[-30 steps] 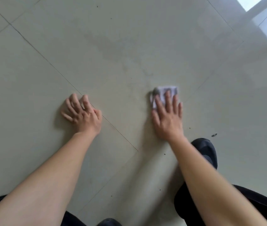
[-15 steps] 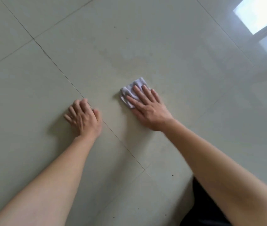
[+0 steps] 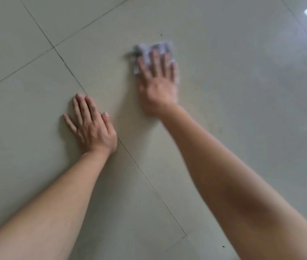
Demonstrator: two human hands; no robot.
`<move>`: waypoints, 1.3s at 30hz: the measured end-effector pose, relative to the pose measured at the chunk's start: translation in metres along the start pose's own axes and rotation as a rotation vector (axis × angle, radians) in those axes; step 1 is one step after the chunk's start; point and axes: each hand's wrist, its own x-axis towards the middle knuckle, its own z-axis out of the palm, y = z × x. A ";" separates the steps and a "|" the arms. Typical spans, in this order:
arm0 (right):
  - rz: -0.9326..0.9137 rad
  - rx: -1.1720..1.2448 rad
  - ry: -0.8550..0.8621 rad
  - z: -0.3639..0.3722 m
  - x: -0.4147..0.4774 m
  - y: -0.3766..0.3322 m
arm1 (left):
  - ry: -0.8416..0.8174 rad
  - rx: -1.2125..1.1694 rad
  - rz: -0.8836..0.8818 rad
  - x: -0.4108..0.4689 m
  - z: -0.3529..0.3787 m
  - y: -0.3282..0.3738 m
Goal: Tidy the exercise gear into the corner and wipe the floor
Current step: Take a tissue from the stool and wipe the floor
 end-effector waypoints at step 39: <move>0.176 0.008 -0.025 -0.053 0.115 0.086 | 0.003 0.026 -0.003 -0.002 -0.003 0.002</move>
